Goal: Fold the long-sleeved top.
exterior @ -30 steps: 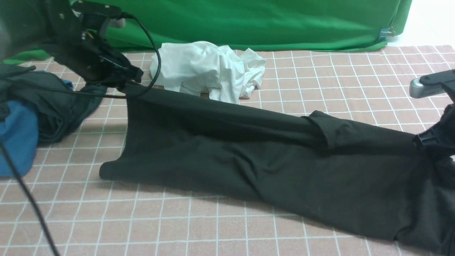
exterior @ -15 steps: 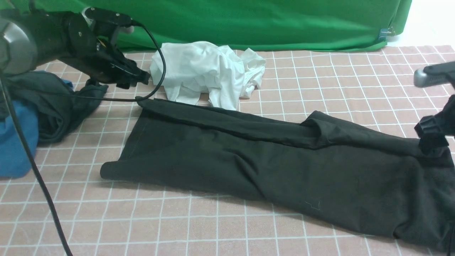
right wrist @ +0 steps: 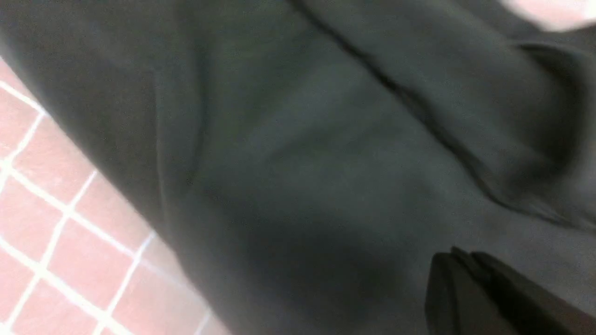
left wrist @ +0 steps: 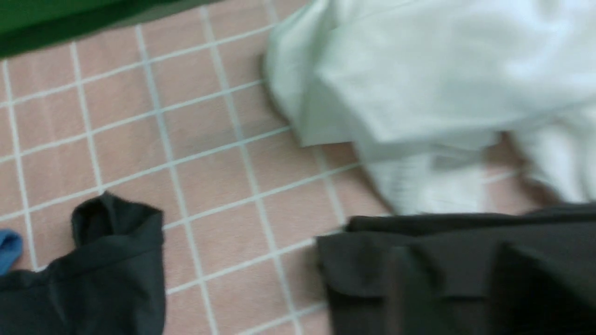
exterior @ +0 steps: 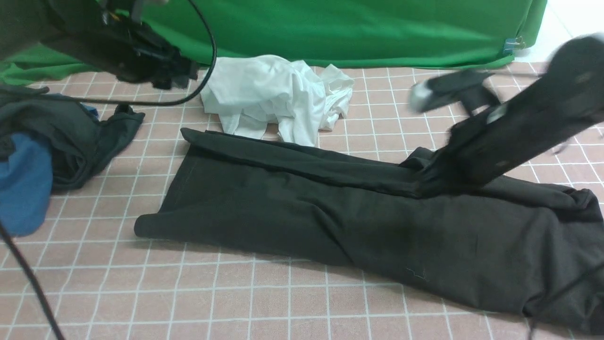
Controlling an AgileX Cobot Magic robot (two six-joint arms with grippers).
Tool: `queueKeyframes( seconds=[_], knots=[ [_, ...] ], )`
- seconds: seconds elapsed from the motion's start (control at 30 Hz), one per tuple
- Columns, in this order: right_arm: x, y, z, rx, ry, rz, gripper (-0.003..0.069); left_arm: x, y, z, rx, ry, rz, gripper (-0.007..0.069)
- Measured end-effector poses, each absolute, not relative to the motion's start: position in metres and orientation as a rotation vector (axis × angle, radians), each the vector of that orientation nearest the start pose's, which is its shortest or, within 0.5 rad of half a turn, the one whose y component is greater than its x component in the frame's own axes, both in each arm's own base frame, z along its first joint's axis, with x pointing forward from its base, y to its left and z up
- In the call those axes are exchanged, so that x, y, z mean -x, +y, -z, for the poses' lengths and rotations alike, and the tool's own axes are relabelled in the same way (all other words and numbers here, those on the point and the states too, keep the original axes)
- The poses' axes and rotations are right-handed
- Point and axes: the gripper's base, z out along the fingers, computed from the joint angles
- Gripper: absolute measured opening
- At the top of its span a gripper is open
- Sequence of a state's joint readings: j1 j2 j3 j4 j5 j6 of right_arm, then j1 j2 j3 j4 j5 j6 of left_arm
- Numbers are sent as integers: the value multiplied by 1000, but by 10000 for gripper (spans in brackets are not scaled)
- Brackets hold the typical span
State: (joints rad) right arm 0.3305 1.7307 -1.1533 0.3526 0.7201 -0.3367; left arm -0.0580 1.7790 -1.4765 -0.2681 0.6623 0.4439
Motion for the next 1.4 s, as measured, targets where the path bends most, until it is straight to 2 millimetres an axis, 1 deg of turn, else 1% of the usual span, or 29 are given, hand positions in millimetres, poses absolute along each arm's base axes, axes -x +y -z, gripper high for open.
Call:
queueKeyframes(
  seconds=[0.03,0.07,0.1,0.13,0.23,0.33,0.43,0.5,0.57,0.67,0.7,0.73,0.77,0.83,0.87,0.97,1.0,1.07,1.1,1.17,1.2,1.23,1.27,1.3,1.33,1.37,1.4],
  knots=[
    [-327,135,-204,604,2709,-384,33,-398,-42,-298,-452,2365,117,80],
    [-330,136,-198,605,2720,-382,33,-395,-45,-302,-473,2354,116,59],
    [-337,136,-187,597,2738,-375,33,-388,-54,-308,-518,2332,120,30],
    [-342,135,-180,587,2751,-372,33,-383,-61,-310,-547,2323,127,24],
    [-353,131,-170,558,2772,-366,33,-367,-80,-313,-618,2304,153,20],
    [-365,125,-164,524,2780,-360,33,-352,-100,-307,-695,2309,185,20],
    [-375,119,-161,491,2756,-341,33,-342,-116,-295,-776,2325,202,20],
    [-383,116,-160,475,2708,-307,33,-336,-125,-288,-828,2332,209,20],
    [-392,110,-160,457,2631,-253,33,-331,-133,-284,-873,2330,211,20],
    [-411,100,-160,403,2469,-163,35,-327,-141,-281,-924,2317,212,20],
    [-420,93,-164,369,2384,-125,42,-326,-142,-281,-931,2315,214,20],
    [-421,92,-164,362,2375,-121,42,-326,-142,-280,-931,2315,213,20],
    [-428,83,-169,322,2323,-98,52,-326,-142,-280,-934,2314,210,20],
    [-434,70,-179,261,2294,-92,72,-326,-141,-280,-941,2315,204,20],
    [-436,64,-188,234,2290,-96,81,-326,-141,-279,-952,2315,191,20],
    [-428,58,-208,238,2339,-119,90,-328,-139,-276,-1001,2309,148,20],
    [-426,57,-212,244,2348,-122,90,-328,-139,-274,-1012,2309,141,20],
    [-406,57,-232,279,2409,-153,92,-333,-141,-263,-1070,2319,125,20],
    [-399,57,-237,286,2426,-162,92,-335,-142,-257,-1093,2323,118,20],
    [-378,59,-246,308,2453,-177,93,-341,-144,-239,-1144,2348,108,20],
    [-364,59,-249,317,2464,-183,93,-347,-145,-223,-1177,2367,91,20],
    [-363,60,-251,319,2457,-183,93,-348,-145,-221,-1180,2371,89,20],
    [-350,61,-251,328,2466,-189,93,-353,-145,-208,-1196,2392,78,20],
    [-343,63,-253,332,2465,-193,93,-358,-145,-199,-1200,2408,73,20],
    [-332,65,-257,340,2453,-198,93,-365,-144,-186,-1185,2443,77,20],
    [-329,66,-256,346,2456,-200,93,-367,-143,-186,-1179,2444,75,20],
    [-320,69,-261,358,2443,-207,93,-376,-141,-177,-1155,2466,76,20]
  ],
)
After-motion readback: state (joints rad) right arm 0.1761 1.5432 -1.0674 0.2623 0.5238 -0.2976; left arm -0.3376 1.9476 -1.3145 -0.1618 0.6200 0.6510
